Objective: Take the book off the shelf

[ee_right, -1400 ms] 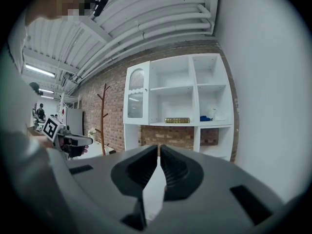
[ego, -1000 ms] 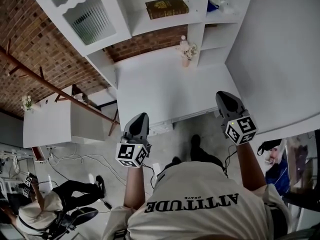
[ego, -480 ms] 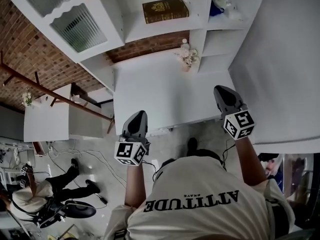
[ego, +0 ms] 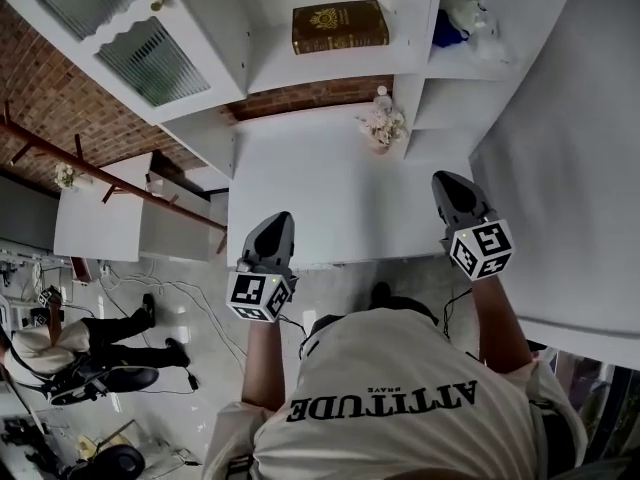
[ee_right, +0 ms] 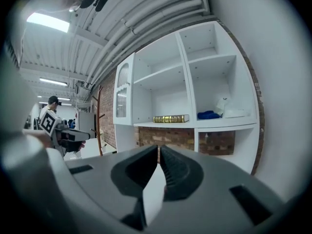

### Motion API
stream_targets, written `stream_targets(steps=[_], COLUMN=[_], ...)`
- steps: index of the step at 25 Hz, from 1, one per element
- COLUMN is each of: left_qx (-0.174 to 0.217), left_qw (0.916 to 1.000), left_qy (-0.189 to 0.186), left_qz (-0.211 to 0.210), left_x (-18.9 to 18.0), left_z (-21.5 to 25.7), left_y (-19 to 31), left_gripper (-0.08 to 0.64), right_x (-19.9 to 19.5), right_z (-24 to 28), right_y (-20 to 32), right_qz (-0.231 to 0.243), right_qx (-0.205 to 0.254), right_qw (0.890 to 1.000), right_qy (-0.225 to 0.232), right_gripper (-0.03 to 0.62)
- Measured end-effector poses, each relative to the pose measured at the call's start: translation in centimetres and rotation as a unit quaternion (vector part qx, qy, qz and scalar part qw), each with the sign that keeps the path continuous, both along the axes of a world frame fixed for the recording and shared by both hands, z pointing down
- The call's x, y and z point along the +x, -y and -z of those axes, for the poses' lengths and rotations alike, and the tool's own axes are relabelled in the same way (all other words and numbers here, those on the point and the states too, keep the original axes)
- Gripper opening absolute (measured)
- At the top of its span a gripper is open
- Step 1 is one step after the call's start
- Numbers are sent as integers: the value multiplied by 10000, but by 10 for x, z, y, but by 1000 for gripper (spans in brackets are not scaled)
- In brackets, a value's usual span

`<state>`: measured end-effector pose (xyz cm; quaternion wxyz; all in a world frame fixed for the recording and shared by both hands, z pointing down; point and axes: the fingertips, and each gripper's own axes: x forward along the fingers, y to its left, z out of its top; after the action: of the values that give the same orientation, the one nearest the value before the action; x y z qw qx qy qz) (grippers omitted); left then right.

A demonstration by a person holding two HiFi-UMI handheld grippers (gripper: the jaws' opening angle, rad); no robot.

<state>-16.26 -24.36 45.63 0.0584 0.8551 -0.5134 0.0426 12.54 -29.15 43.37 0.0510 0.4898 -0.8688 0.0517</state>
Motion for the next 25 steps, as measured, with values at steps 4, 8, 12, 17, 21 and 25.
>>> stream_targets(steps=[4, 8, 12, 17, 21, 25], left_qx=[60, 115, 248, 522, 884, 1180], left_qw=[9998, 9995, 9982, 9959, 9917, 9824], left_qy=[128, 295, 553, 737, 910, 1310], left_qz=[118, 92, 18, -27, -213, -619], left_x=[10, 21, 27, 28, 35, 46], left_z=[5, 15, 25, 43, 60, 75], left_y=[15, 27, 41, 60, 83, 104], left_gripper=[26, 26, 26, 26, 28, 28], right_x=[5, 6, 5, 7, 10, 9], right_z=[-4, -10, -13, -18, -15, -5], right_y=[19, 28, 32, 33, 36, 38], right_qz=[239, 362, 402, 224, -59, -354], right_qx=[-7, -92, -129, -187, -138, -44], right_qw=[9997, 9992, 9988, 9992, 9996, 9990], right_qy=[51, 151, 237, 282, 259, 272], right_gripper=[34, 34, 34, 34, 34, 34])
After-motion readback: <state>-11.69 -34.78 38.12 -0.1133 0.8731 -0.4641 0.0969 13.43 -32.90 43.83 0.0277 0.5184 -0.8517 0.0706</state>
